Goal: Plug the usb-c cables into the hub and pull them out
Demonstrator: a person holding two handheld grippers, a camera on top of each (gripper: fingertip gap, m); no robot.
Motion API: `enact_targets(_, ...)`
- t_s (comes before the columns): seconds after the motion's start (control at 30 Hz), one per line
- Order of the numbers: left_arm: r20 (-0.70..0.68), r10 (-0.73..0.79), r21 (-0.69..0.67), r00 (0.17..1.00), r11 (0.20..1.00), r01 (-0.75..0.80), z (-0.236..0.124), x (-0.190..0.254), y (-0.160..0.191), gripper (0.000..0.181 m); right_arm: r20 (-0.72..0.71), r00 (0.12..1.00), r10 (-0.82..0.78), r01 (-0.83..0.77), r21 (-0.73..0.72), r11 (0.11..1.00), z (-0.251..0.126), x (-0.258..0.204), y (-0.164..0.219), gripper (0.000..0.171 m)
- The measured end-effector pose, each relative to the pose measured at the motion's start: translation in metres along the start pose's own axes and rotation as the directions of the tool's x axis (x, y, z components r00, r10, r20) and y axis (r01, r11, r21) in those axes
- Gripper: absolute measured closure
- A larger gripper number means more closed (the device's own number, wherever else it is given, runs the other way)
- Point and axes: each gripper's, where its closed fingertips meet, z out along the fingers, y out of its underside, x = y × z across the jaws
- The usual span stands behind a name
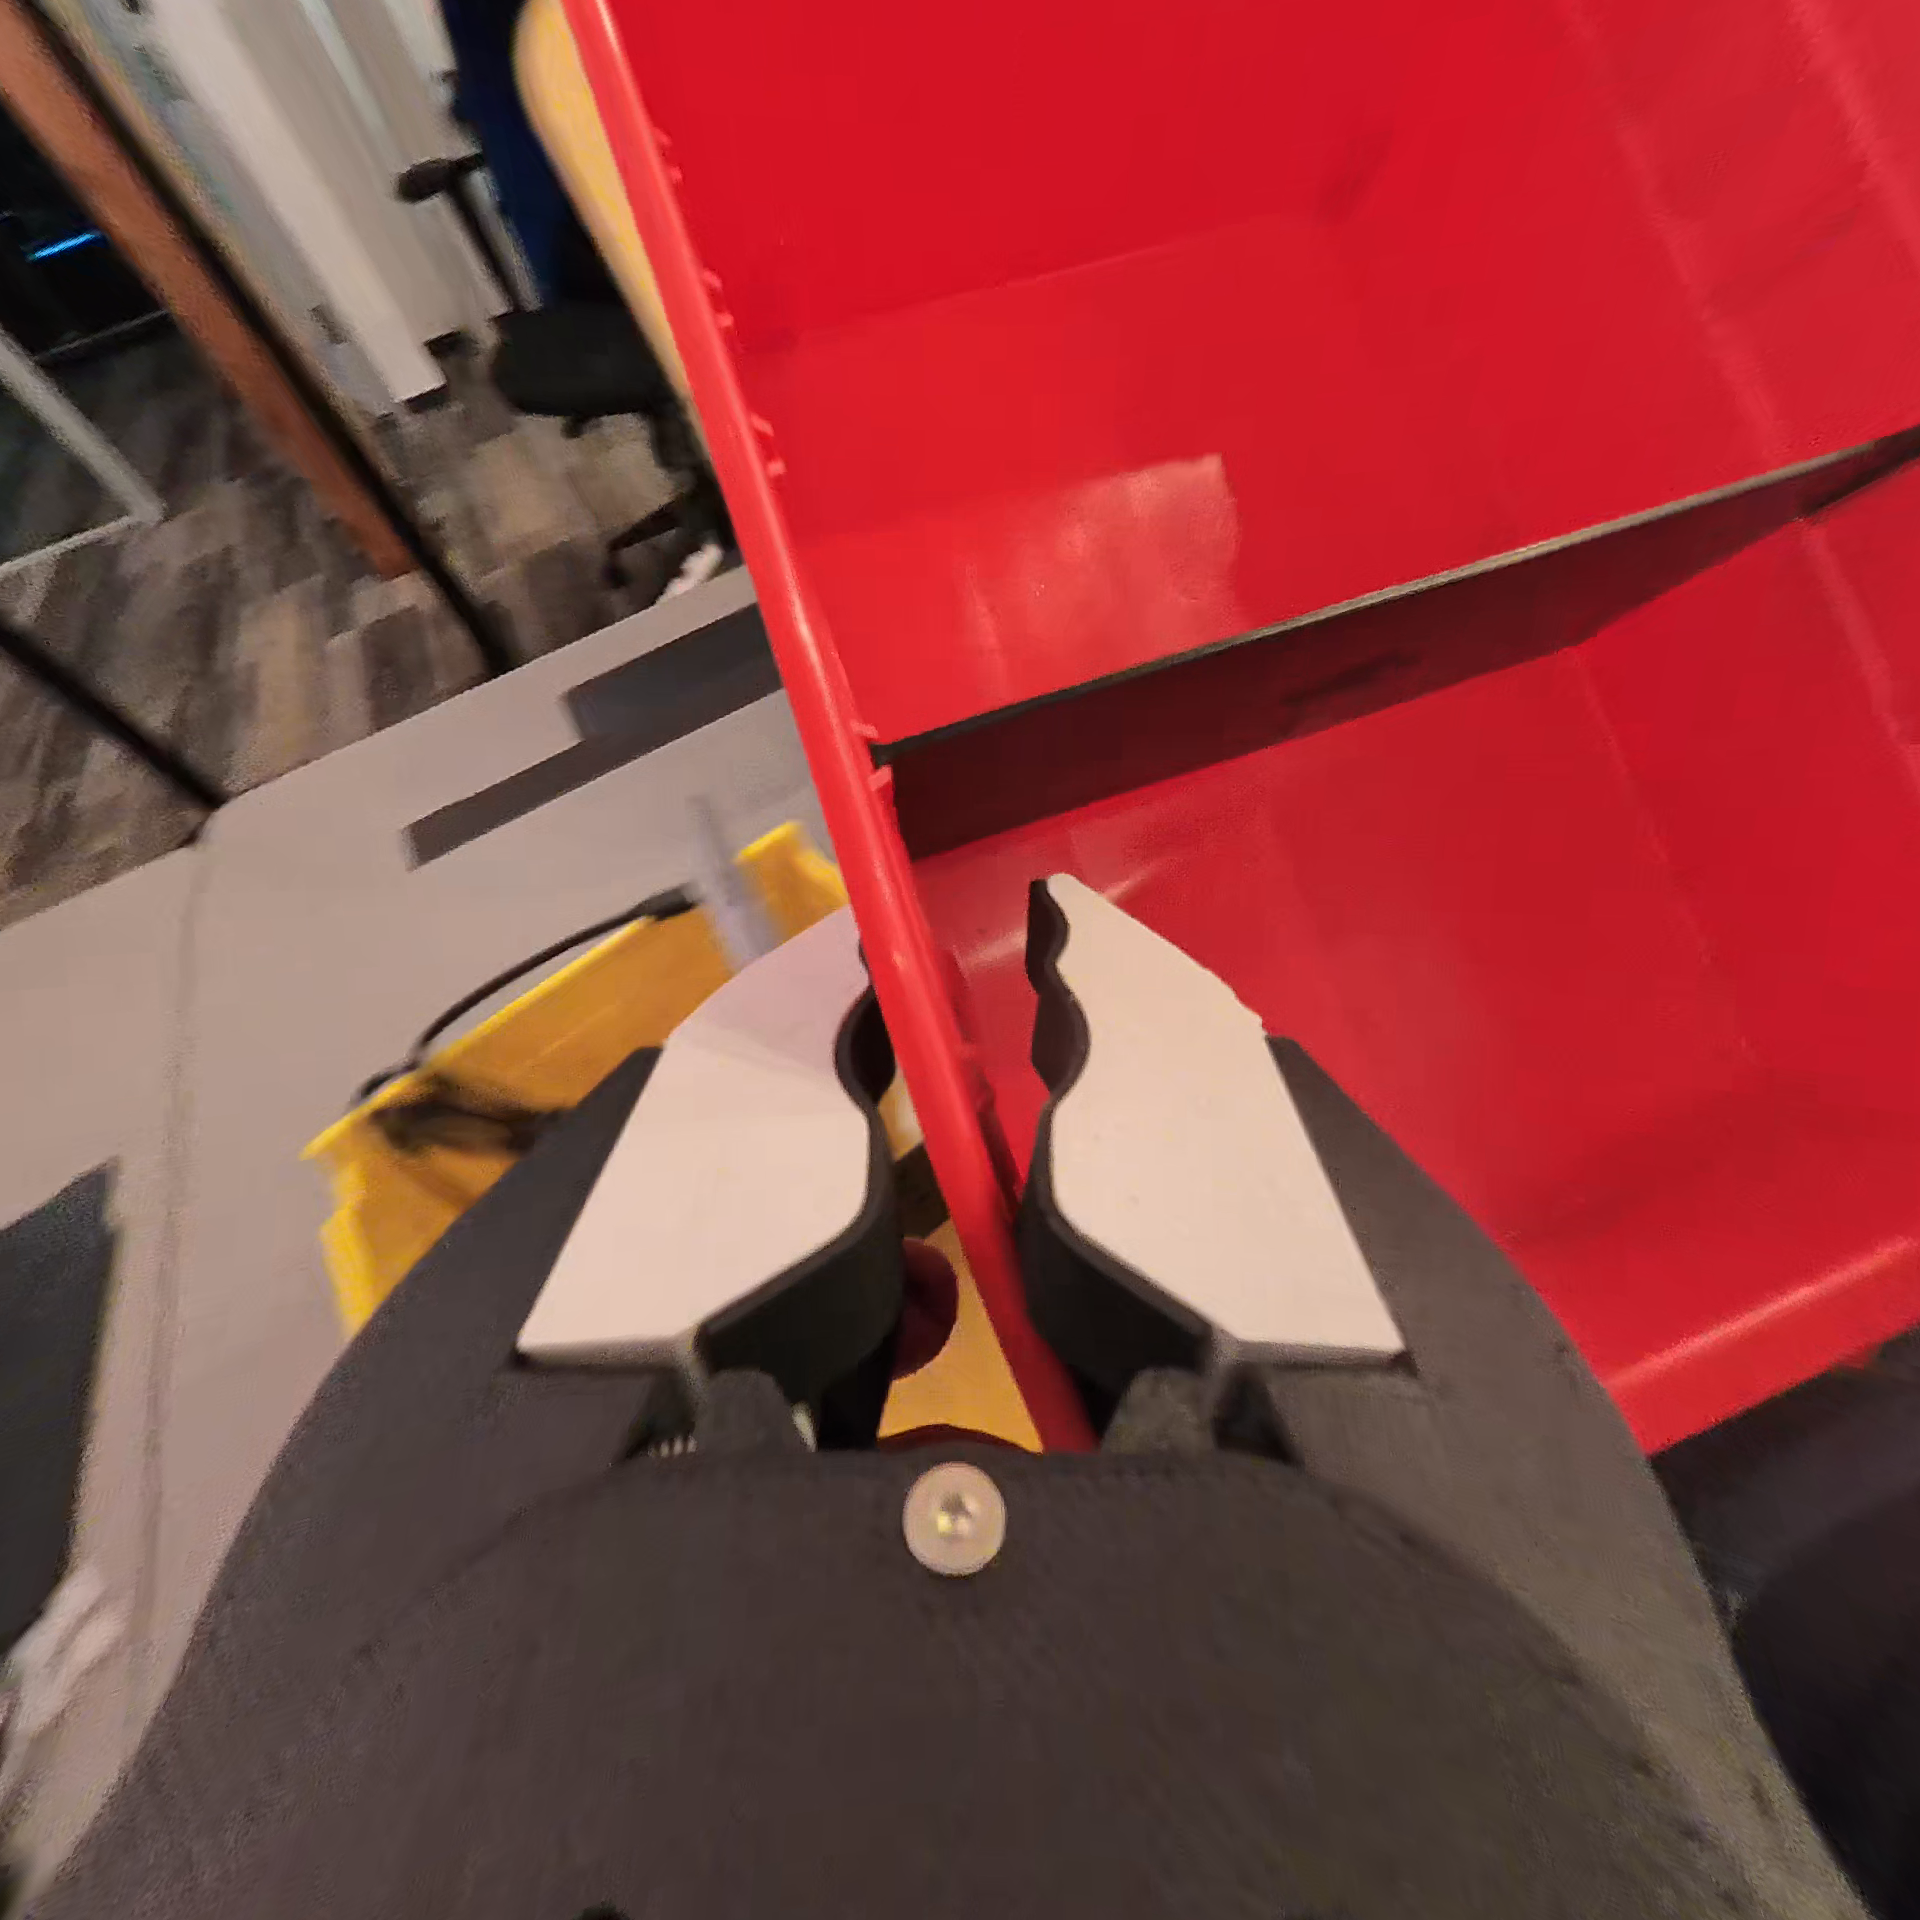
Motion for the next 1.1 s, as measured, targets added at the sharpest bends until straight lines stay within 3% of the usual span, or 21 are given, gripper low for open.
enact_targets(0.07,-0.080,0.039,-0.008,0.996,0.999,-0.040,0.035,0.043,-0.011,0.158,-0.107,0.994,-0.017,0.017,-0.001,1.000,-0.019,0.004,0.007,0.044)
enact_targets(0.1,-0.116,0.054,-0.010,0.992,0.998,-0.055,0.051,0.064,-0.015,0.158,-0.174,0.985,-0.019,0.017,-0.012,1.000,-0.029,0.010,0.012,0.035)
enact_targets(0.23,-0.205,0.054,-0.012,0.977,0.998,-0.057,0.107,0.130,-0.024,0.157,-0.439,0.898,0.023,-0.025,0.001,1.000,-0.084,0.045,0.032,0.043)
enact_targets(0.37,-0.271,0.022,-0.067,0.962,0.997,-0.042,0.151,0.198,-0.009,0.156,-0.635,0.770,0.057,-0.120,-0.056,0.991,-0.140,0.082,0.068,0.056)
enact_targets(0.63,-0.347,-0.098,-0.187,0.933,0.982,0.034,0.202,0.277,0.028,0.149,-0.726,0.677,0.119,-0.238,-0.063,0.969,-0.209,0.115,0.107,0.075)
enact_targets(0.83,-0.383,-0.185,-0.241,0.905,0.966,0.095,0.211,0.302,0.037,0.133,-0.785,0.616,0.068,-0.260,-0.121,0.958,-0.234,0.134,0.126,0.097)
enact_targets(1.1,-0.417,-0.197,-0.262,0.887,0.961,0.090,0.216,0.315,0.037,0.118,-0.826,0.564,0.013,-0.249,-0.155,0.956,-0.246,0.147,0.128,0.109)
